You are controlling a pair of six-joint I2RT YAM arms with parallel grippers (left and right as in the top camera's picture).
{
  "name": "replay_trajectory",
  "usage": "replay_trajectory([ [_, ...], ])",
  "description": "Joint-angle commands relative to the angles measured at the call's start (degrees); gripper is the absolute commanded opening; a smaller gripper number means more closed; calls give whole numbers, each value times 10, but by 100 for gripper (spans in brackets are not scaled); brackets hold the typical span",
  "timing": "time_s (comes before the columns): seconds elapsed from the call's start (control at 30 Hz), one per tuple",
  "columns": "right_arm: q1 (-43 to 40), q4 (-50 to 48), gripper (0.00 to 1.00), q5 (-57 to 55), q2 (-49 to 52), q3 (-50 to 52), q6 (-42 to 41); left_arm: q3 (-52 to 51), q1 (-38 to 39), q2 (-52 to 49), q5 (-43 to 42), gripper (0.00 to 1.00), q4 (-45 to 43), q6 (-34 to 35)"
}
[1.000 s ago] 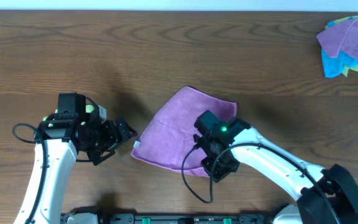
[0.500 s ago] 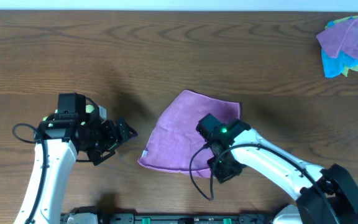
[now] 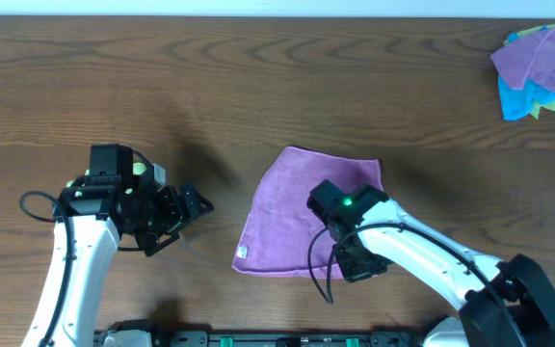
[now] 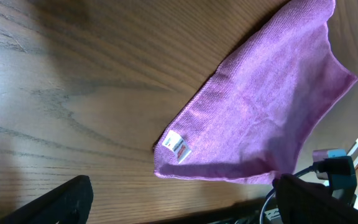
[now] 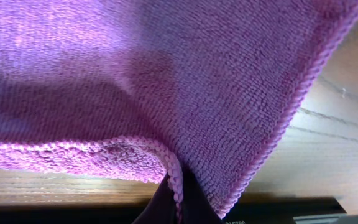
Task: Fold the cloth
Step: 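Release the cloth and raise both grippers away from it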
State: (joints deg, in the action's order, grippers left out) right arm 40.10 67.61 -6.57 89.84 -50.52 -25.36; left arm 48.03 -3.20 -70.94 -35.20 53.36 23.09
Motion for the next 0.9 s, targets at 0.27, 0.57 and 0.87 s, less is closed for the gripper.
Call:
replay_trajectory([
  [0.27,3,16,38,-22,-8,3,-59,8,2,1,-4,95,2,-8],
  [0.57,3,25,61,26,-74,-4,-89,8,2,1,-4,95,-5,-8],
  [0.87,2,-51,51,46,-200,-21,-76,8,2,1,-7,95,-32,0],
])
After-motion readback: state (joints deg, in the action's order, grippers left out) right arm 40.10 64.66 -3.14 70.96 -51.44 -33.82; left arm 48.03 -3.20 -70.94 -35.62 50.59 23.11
